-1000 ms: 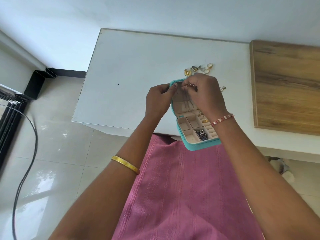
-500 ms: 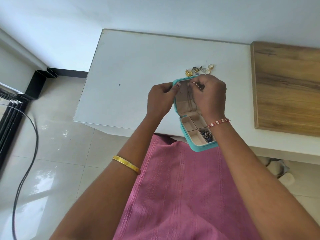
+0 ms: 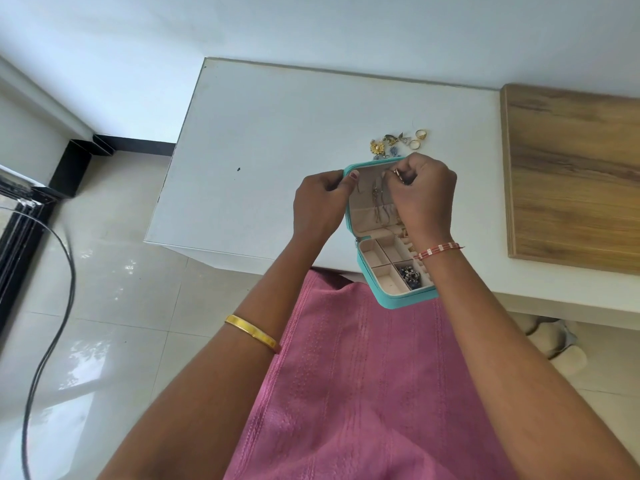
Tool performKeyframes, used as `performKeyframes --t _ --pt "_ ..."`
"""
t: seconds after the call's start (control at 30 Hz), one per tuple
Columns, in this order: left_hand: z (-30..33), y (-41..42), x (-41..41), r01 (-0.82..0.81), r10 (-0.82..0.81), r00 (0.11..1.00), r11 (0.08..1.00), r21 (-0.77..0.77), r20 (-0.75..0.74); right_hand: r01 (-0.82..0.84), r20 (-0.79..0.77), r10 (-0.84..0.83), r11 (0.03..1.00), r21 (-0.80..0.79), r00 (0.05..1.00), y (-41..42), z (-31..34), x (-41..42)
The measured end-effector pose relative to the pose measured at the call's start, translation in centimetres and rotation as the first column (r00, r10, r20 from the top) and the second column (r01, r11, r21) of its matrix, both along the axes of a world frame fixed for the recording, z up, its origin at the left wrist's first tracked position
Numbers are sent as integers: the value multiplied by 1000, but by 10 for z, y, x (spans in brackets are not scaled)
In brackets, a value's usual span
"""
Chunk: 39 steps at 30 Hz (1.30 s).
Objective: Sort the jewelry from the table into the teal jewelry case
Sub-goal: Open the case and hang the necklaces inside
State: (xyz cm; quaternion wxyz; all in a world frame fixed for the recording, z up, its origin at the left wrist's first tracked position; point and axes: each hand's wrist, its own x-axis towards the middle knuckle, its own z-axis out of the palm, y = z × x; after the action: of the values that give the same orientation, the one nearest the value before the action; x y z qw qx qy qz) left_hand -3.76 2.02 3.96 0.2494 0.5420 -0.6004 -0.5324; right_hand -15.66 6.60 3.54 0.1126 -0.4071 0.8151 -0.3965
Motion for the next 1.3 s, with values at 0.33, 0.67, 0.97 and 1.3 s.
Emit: performKeyframes --t 0.33,0.67,0.97,1.3 --pt "1 -8 2 -42 43 999 999 24 -26 -28 160 11 994 104 987 6 6 -1" --pt "-1 -15 7 -90 92 994 995 42 -57 -105 725 -9 988 113 689 19 25 -1" --pt "-1 -19 7 -128 136 984 989 74 -112 88 1000 10 996 -9 -13 27 47 -8" --pt "2 -22 7 -162 165 979 986 39 -122 37 982 -138 990 135 126 32 52 -5"
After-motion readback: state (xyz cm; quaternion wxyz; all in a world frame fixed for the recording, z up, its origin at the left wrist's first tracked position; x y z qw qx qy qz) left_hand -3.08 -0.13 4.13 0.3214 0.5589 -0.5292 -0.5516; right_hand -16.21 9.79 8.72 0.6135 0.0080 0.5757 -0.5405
